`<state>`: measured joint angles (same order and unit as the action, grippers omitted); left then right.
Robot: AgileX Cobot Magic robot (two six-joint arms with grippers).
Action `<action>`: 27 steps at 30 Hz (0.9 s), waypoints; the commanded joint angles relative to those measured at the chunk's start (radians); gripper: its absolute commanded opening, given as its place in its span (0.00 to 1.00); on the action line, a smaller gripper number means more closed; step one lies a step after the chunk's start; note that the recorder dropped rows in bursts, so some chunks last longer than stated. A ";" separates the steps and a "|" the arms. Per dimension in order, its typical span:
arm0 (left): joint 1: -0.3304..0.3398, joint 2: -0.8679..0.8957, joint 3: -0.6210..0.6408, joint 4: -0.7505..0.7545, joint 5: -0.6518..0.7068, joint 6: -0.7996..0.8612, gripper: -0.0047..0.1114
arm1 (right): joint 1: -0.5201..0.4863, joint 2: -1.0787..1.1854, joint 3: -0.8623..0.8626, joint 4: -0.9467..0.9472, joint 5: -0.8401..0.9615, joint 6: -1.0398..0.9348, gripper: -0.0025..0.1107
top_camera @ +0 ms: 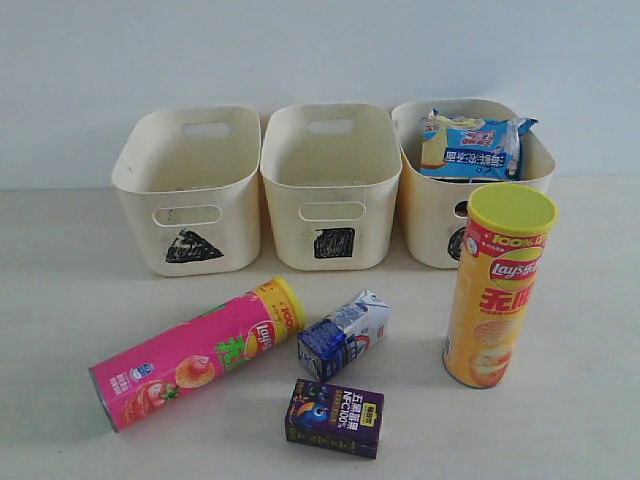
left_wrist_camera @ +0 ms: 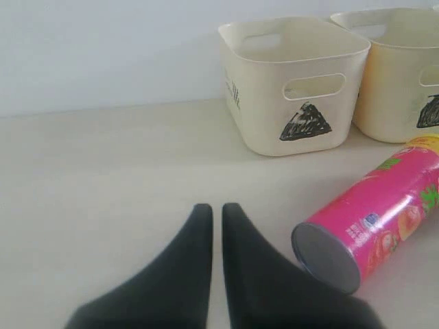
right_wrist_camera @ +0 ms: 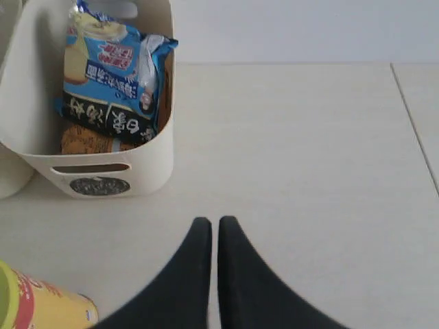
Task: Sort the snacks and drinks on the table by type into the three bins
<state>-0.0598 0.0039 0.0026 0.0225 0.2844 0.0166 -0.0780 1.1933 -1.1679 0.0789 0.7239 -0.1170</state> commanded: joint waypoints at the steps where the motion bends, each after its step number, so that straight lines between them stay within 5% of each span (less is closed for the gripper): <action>1: -0.002 -0.004 -0.003 0.000 -0.004 -0.009 0.08 | -0.005 -0.178 0.138 0.006 -0.109 0.012 0.02; 11: -0.002 -0.004 -0.003 0.000 -0.004 -0.009 0.08 | -0.005 -0.586 0.344 0.006 -0.200 -0.021 0.02; 27: -0.002 -0.004 -0.003 0.000 -0.004 -0.009 0.08 | -0.005 -0.637 0.356 -0.006 -0.114 -0.081 0.02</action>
<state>-0.0598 0.0039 0.0026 0.0225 0.2844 0.0166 -0.0780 0.5622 -0.8161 0.0792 0.6052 -0.1819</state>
